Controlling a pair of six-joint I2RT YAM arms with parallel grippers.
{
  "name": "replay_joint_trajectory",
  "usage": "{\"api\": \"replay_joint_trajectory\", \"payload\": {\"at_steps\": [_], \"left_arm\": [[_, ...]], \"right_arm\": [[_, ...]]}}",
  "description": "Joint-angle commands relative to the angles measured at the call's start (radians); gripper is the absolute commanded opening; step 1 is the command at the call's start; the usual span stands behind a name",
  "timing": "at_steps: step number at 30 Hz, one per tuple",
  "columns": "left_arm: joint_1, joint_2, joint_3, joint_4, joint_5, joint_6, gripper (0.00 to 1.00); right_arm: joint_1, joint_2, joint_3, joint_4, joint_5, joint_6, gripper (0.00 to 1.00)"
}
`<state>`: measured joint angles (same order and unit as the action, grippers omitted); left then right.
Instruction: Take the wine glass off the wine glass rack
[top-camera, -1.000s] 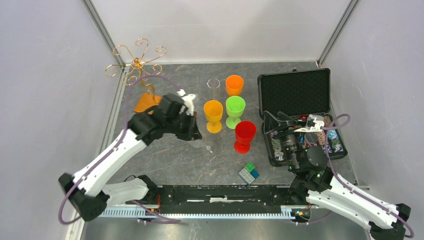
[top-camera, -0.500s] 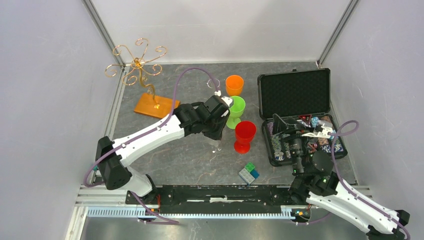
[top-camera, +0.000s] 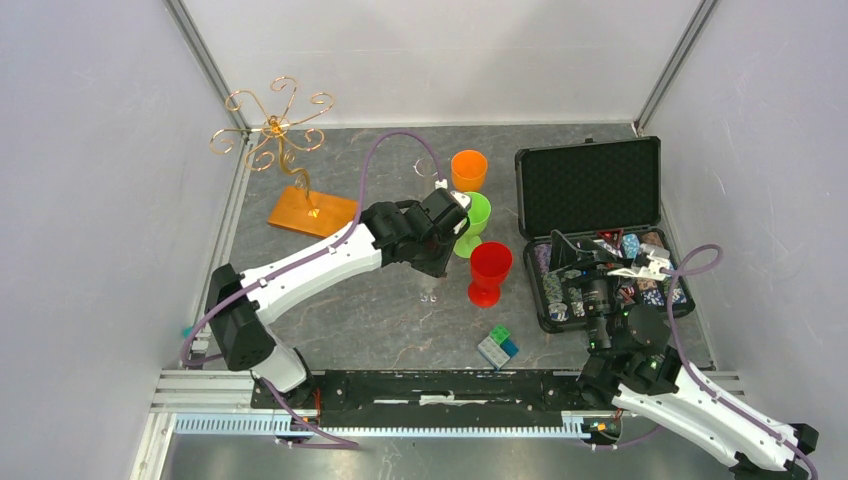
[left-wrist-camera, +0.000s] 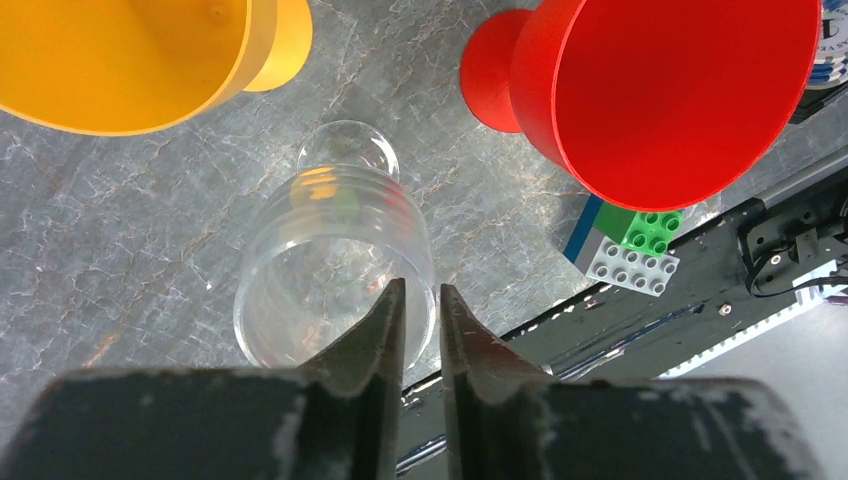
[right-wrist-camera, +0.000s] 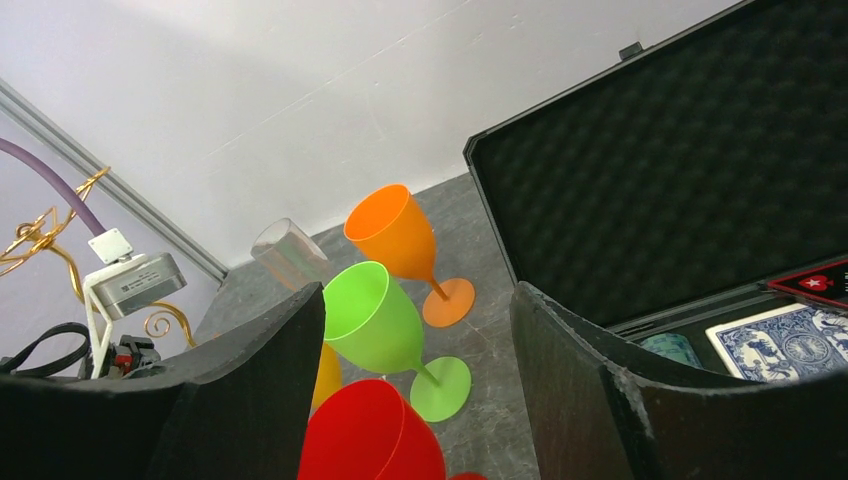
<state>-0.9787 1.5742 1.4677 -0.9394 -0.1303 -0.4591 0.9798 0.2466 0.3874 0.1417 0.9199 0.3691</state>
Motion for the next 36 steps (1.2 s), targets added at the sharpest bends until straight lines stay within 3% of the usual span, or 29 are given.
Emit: {"api": "replay_joint_trajectory", "payload": {"at_steps": [1, 5, 11, 12, 13, 14, 21, 24, 30, 36], "left_arm": [[-0.006, -0.004, 0.055, -0.006, -0.02, -0.005, 0.25], [-0.006, -0.015, 0.073, -0.023, -0.028, 0.0, 0.4], [-0.006, -0.088, 0.138, -0.06, -0.077, 0.027, 0.7], [-0.006, -0.11, 0.153, -0.072, -0.071, 0.043, 0.75], [-0.006, -0.132, 0.168, -0.086, -0.071, 0.056, 0.96], [-0.006, -0.15, 0.188, -0.108, -0.084, 0.068, 1.0], [-0.006, -0.373, 0.201, -0.155, -0.231, 0.071, 1.0], [-0.006, -0.461, 0.187, -0.219, -0.342, 0.032, 1.0], [-0.006, -0.662, 0.127, -0.323, -0.555, -0.071, 1.0], [-0.006, -0.891, 0.048, -0.328, -0.719, -0.104, 1.0]], "right_arm": [[0.003, -0.013, -0.012, -0.012, 0.013, 0.014, 0.73], [0.003, -0.014, -0.001, -0.03, 0.014, 0.024, 0.73], [0.003, 0.002, 0.052, -0.092, 0.017, 0.011, 0.74], [0.003, 0.002, 0.062, -0.101, 0.018, 0.006, 0.75], [0.003, -0.001, 0.068, -0.108, 0.02, -0.003, 0.75], [0.003, -0.002, 0.078, -0.113, 0.021, -0.012, 0.75], [0.003, -0.001, 0.159, -0.207, 0.063, -0.09, 0.84], [0.003, 0.003, 0.194, -0.224, 0.058, -0.164, 0.98], [0.003, 0.042, 0.31, -0.366, 0.103, -0.267, 0.98], [0.003, 0.01, 0.355, -0.425, 0.213, -0.301, 0.98]]}}
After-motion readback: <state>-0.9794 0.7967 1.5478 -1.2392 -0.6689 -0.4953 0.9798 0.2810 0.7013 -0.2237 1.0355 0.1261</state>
